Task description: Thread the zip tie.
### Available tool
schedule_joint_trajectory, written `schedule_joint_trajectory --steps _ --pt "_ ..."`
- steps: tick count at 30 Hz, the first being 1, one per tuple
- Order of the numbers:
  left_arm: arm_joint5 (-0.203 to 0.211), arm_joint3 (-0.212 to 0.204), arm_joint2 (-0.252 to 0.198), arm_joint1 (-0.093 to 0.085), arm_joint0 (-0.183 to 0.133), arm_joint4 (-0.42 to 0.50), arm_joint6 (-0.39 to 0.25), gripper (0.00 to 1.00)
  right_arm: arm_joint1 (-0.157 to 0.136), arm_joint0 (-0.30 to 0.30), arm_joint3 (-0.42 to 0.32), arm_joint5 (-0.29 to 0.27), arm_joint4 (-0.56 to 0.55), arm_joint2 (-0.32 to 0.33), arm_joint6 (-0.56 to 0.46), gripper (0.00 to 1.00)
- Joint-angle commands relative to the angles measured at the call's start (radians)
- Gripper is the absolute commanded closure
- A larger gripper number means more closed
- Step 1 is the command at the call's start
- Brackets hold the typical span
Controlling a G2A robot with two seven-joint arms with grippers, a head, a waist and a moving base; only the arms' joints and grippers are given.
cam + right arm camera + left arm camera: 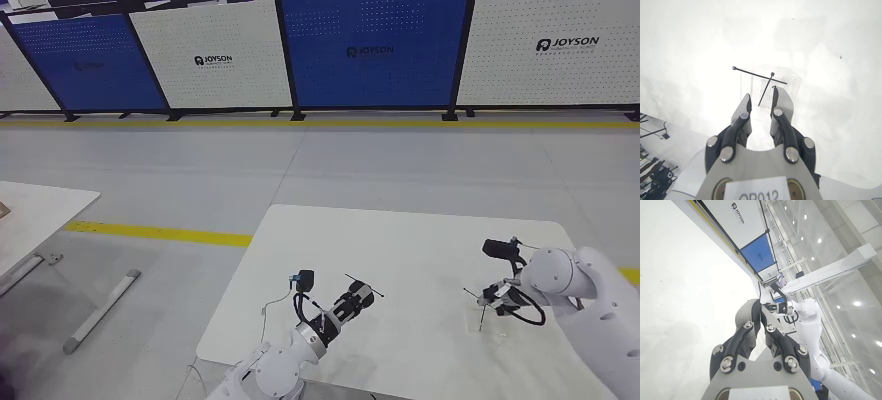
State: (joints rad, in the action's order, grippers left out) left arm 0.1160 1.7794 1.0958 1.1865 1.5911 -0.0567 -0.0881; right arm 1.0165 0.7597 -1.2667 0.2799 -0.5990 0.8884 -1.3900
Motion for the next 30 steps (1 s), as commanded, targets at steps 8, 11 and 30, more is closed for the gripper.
schedule_joint_trajectory --steps 8,11,30 --pt "0.000 0.000 0.000 0.000 0.000 0.000 0.000 1.00 0.001 -0.053 0.054 0.016 0.034 -0.089 0.000 0.73" --pt "0.000 0.000 0.000 0.000 0.000 0.000 0.000 1.00 0.002 -0.072 0.070 0.029 0.030 -0.125 0.000 0.71" --pt "0.000 0.000 0.000 0.000 0.000 0.000 0.000 1.00 0.031 -0.190 0.207 0.026 0.136 -0.284 0.000 0.84"
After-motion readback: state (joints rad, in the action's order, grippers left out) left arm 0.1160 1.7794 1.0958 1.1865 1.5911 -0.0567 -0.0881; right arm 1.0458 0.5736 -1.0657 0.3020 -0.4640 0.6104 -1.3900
